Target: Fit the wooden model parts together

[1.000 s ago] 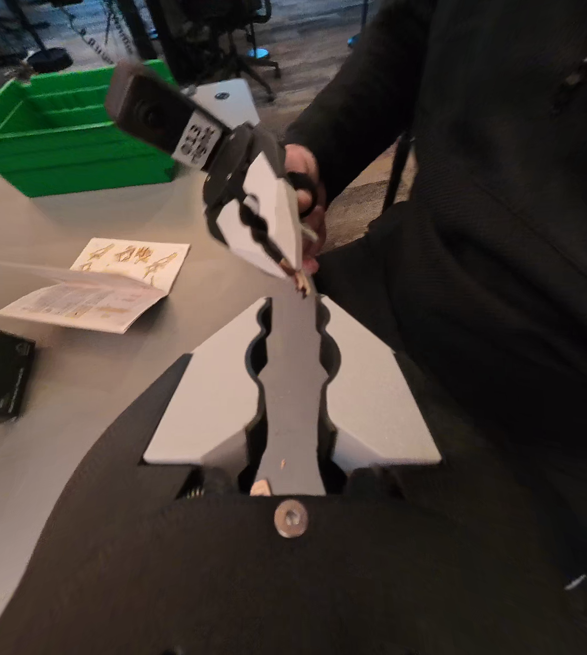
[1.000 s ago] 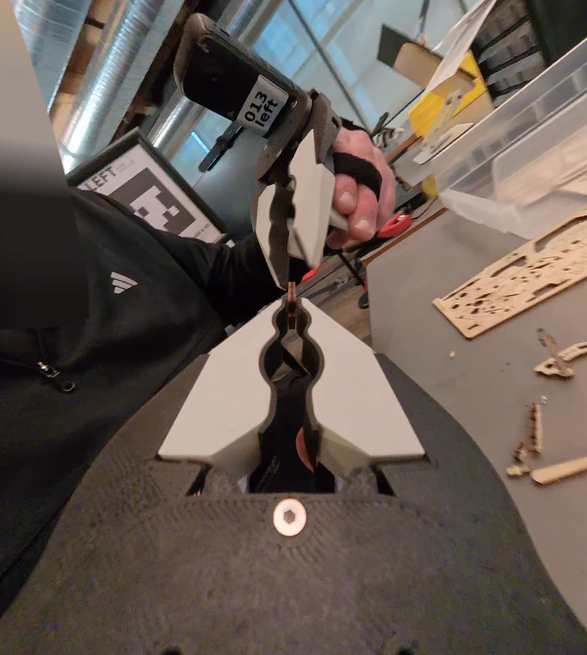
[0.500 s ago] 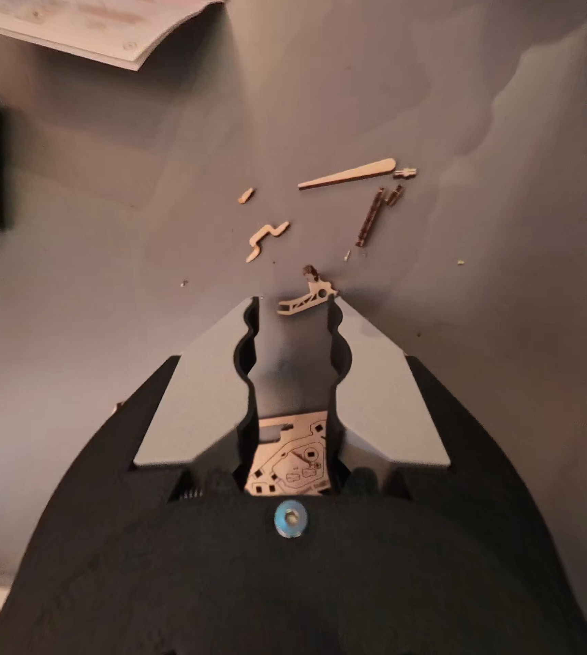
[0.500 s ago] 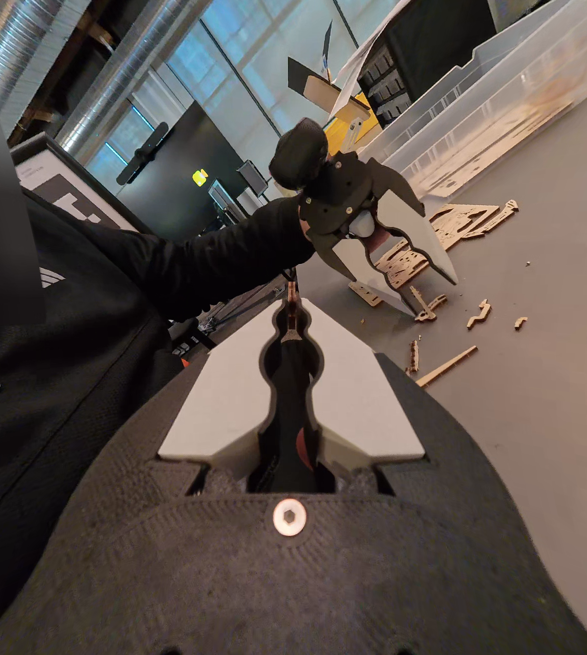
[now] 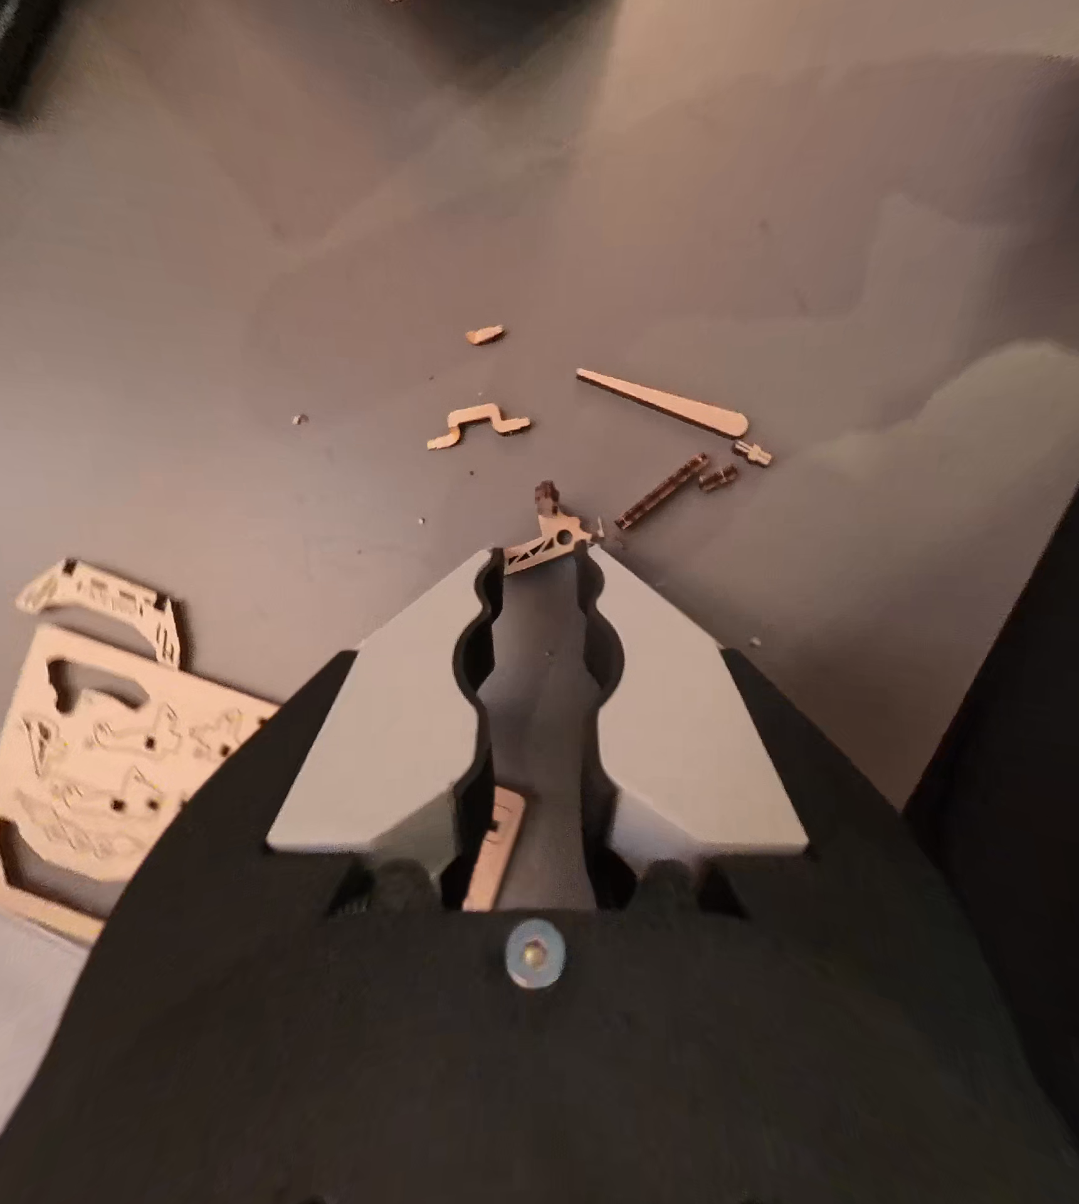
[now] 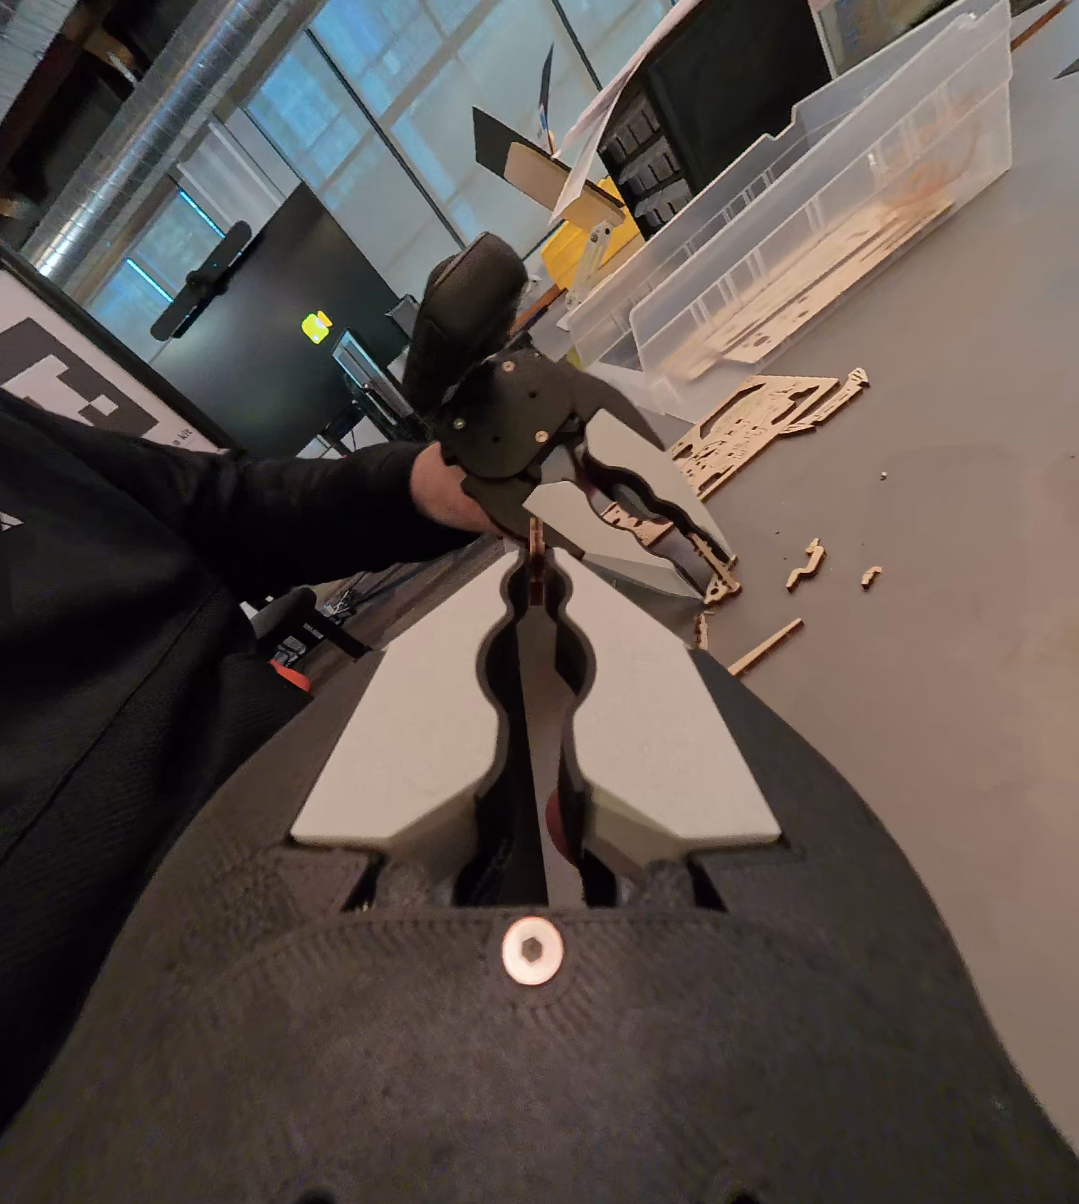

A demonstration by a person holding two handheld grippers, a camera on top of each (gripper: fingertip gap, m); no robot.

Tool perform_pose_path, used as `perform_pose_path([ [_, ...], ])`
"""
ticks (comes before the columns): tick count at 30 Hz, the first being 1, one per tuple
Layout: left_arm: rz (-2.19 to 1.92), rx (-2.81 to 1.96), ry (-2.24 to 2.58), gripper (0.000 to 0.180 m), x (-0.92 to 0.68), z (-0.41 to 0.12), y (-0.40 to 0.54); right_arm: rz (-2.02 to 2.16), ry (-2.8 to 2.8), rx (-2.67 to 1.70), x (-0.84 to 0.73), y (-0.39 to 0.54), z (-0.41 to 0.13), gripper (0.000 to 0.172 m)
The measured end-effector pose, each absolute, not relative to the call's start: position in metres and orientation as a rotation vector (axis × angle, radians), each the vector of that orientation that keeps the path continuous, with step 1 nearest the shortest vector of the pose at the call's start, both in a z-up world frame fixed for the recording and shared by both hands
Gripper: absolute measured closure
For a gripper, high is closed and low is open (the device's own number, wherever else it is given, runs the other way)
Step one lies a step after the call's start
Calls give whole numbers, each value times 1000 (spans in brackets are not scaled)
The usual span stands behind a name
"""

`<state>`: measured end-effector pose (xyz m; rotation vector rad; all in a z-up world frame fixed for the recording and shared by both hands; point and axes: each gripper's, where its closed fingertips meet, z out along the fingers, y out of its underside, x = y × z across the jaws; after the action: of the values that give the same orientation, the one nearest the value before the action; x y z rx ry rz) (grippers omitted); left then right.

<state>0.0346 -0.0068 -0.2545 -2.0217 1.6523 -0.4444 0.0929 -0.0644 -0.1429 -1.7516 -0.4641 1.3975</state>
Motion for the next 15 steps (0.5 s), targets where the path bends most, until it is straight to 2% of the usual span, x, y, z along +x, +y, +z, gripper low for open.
perform_pose_path([
  [3,-496,-2117,1534,154,36,-253,-20,1375,-451,-1778,93,-61,-148,170],
  [7,-463,-2013,1596,143,33,-247,-23,1361,-449,-1788,93,-61,-149,171],
  [10,-494,-1853,1700,148,40,-242,-23,1364,-455,-1788,91,-61,-150,171],
  [15,-314,-1829,1777,160,37,-254,-15,1363,-452,-1798,90,-60,-151,171],
])
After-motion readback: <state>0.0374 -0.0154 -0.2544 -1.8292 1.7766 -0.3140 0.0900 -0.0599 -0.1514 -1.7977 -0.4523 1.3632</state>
